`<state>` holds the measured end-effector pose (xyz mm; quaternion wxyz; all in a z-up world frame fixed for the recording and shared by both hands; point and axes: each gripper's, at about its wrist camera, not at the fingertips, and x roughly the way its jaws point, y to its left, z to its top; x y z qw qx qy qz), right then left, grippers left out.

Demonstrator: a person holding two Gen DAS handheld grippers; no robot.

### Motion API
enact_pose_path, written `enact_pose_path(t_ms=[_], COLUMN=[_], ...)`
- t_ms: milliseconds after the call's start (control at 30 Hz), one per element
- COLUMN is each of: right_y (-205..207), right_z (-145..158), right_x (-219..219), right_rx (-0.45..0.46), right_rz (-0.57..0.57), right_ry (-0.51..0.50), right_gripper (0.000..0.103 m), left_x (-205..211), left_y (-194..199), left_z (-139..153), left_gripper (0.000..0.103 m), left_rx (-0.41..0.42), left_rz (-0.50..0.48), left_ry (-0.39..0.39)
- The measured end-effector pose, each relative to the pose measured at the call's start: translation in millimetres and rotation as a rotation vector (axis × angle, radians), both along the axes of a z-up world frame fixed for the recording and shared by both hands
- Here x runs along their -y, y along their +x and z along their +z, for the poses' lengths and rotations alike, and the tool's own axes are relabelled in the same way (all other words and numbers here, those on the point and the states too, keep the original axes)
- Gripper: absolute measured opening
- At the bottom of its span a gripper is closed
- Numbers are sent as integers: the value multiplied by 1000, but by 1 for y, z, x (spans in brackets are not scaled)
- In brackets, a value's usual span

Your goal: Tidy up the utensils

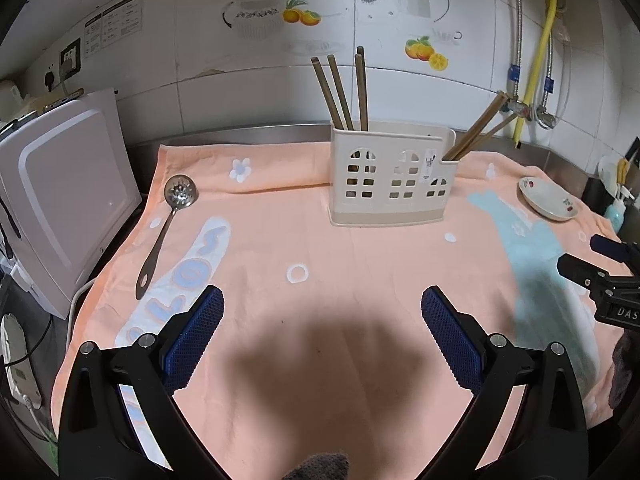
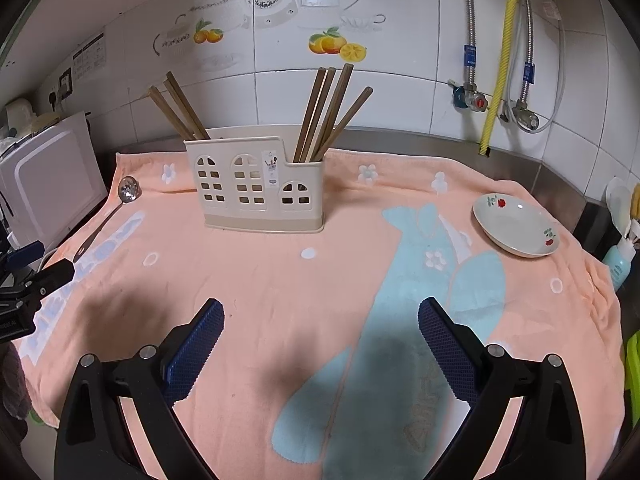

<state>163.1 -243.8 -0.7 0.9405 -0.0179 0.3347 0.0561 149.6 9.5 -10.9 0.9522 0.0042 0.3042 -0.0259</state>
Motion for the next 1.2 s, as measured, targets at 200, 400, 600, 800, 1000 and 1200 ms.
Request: enact_pose_path(t_ms=[200, 400, 600, 800, 1000, 1200], right_y=[-1, -2, -3, -3, -4, -5], right_z=[-2, -4, -4, -5, -4, 0], right_x=[1, 2, 2, 5, 5, 5], right_rx=[-5, -12, -12, -15, -10, 2], right_rz=[-1, -1, -5, -10, -8, -11], right_ry=[6, 8, 5, 9, 10, 17], right_gripper=[95, 95, 95, 95, 95, 95], left_x=[0, 0, 0, 1, 3, 4], left_y=[0, 0, -1, 0, 0, -1], left_z=[0, -1, -2, -2, -2, 1], left_gripper=[98, 98, 98, 98, 98, 98], left_rx=[-3, -15, -18, -24, -24, -12], left_rz=[9, 10, 12, 12, 8, 0], left_ry=[0, 5, 1, 3, 3, -4])
